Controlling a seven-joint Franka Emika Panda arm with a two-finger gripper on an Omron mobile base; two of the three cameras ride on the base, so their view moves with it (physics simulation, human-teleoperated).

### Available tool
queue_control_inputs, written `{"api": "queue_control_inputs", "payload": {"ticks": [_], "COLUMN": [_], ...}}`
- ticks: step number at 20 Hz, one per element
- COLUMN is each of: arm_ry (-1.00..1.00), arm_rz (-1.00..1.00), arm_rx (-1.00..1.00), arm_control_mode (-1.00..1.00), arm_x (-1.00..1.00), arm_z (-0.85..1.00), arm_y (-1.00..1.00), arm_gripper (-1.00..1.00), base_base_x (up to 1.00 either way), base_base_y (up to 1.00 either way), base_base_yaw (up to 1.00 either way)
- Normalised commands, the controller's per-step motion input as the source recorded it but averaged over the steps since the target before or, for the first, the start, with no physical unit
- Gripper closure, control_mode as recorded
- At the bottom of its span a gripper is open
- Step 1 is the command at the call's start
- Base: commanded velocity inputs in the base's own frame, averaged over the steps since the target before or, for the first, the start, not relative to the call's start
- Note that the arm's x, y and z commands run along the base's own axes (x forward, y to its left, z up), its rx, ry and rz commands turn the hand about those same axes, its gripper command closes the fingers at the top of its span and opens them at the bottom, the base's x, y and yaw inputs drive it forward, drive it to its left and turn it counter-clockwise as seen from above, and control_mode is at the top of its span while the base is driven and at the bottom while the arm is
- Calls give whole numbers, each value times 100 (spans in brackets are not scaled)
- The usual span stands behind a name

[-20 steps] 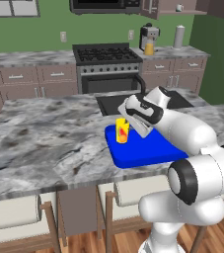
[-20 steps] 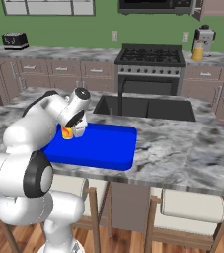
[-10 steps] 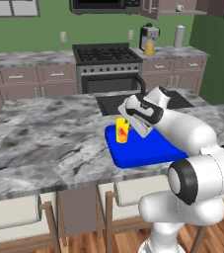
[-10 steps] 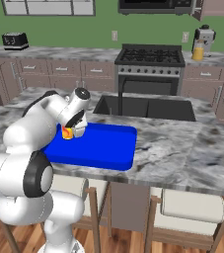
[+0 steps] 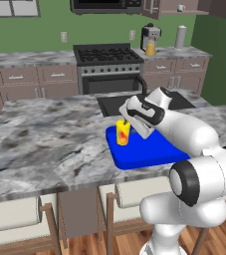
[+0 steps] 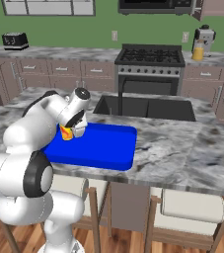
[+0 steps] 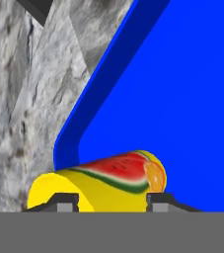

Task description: There is a tray on the dining counter. Grab the cup, mug, and pitcher and place them on the tray. The pitcher may be placed next to the tray if it cannot fit the tray.

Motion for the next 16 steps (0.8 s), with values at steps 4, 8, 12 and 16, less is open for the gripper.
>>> {"api": "queue_control_inputs", "payload": {"ticks": [4,8,12,16], "arm_ry": [0,0,0,0], "arm_rz": [0,0,0,0], "arm_rx": [0,0,0,0], "arm_control_mode": [-100,-100,-100,-100], "arm_x": [0,0,0,0], "arm_z": [0,0,0,0], "arm_y": [0,0,0,-5], "arm_gripper": [-100,-100,-100,-100], "base_base_x": [0,0,0,0], "base_base_y": [0,0,0,0], "base_base_yaw": [0,0,0,0]}}
